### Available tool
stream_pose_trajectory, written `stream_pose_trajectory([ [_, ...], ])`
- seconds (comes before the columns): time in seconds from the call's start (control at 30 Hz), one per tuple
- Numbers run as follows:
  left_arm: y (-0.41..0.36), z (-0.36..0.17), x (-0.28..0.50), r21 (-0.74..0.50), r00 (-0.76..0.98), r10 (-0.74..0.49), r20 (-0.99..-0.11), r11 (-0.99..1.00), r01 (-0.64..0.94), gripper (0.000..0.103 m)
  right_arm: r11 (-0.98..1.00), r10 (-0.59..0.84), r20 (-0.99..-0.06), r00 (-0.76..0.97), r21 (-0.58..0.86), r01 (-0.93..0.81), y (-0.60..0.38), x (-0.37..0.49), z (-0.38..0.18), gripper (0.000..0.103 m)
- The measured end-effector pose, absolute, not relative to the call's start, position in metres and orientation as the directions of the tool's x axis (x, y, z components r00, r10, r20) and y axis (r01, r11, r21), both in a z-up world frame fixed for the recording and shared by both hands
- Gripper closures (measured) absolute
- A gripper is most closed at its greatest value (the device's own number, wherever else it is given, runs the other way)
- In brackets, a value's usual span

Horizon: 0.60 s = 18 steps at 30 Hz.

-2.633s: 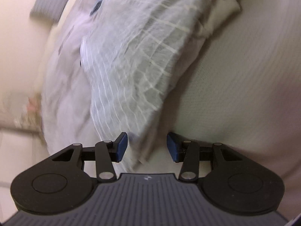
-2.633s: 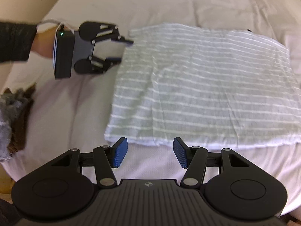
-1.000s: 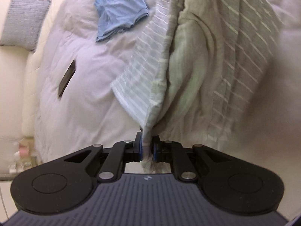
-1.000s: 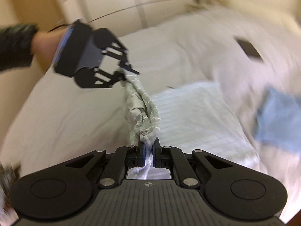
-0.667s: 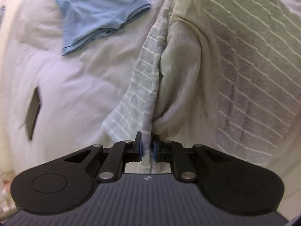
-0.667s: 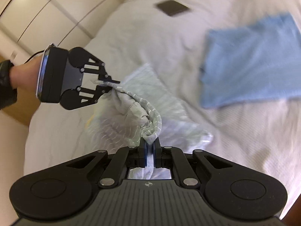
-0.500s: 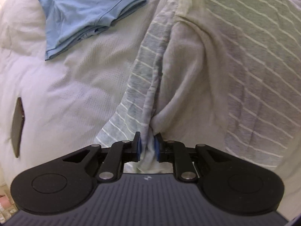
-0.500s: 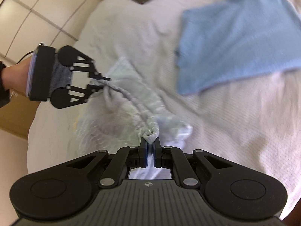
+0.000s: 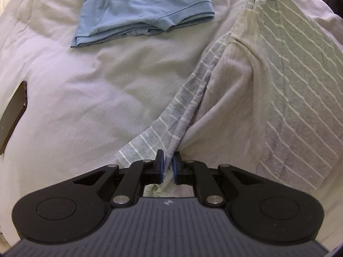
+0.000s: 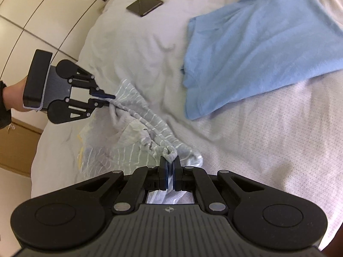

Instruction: Fold clothes

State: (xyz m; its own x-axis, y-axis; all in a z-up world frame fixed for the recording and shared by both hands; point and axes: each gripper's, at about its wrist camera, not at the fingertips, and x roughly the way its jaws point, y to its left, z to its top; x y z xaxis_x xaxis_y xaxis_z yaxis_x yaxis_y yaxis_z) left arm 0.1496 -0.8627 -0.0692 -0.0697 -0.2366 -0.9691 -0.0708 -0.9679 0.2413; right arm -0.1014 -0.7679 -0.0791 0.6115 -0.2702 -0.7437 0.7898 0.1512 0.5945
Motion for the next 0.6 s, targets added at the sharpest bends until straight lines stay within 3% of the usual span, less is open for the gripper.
stream_pose_trajectory([
  [0.1, -0.865, -0.078, 0.147, 0.25, -0.073, -0.246, -0.967, -0.967, -0.052, 0.092, 0.139, -0.259, -0.755, 0.602, 0.588, 0.797, -0.769, -0.103, -0.087, 0.1],
  [0.13, -0.867, -0.08, 0.146, 0.255, -0.076, -0.252, -0.965, -0.966, -0.036, 0.087, 0.132, -0.256, -0.759, 0.599, 0.587, 0.799, -0.77, -0.104, -0.09, 0.1],
  [0.17, -0.872, -0.082, 0.146, 0.269, -0.084, -0.268, -0.96, -0.963, 0.01, 0.075, 0.124, -0.252, -0.762, 0.596, 0.586, 0.801, -0.769, -0.105, -0.092, 0.1],
  [0.2, -0.877, -0.081, 0.147, 0.283, -0.093, -0.289, -0.953, -0.957, 0.07, 0.073, 0.115, -0.248, -0.766, 0.593, 0.584, 0.803, -0.769, -0.106, -0.094, 0.1],
  [0.47, -0.906, -0.035, 0.196, 0.337, -0.11, -0.446, -0.888, -0.795, 0.505, 0.073, 0.121, -0.271, -0.8, 0.535, 0.523, 0.844, -0.767, -0.117, -0.084, 0.095],
  [0.6, -0.896, -0.023, 0.23, 0.268, -0.096, -0.427, -0.899, -0.713, 0.648, 0.073, 0.174, -0.341, -0.799, 0.495, 0.464, 0.869, -0.768, -0.117, -0.062, 0.093],
])
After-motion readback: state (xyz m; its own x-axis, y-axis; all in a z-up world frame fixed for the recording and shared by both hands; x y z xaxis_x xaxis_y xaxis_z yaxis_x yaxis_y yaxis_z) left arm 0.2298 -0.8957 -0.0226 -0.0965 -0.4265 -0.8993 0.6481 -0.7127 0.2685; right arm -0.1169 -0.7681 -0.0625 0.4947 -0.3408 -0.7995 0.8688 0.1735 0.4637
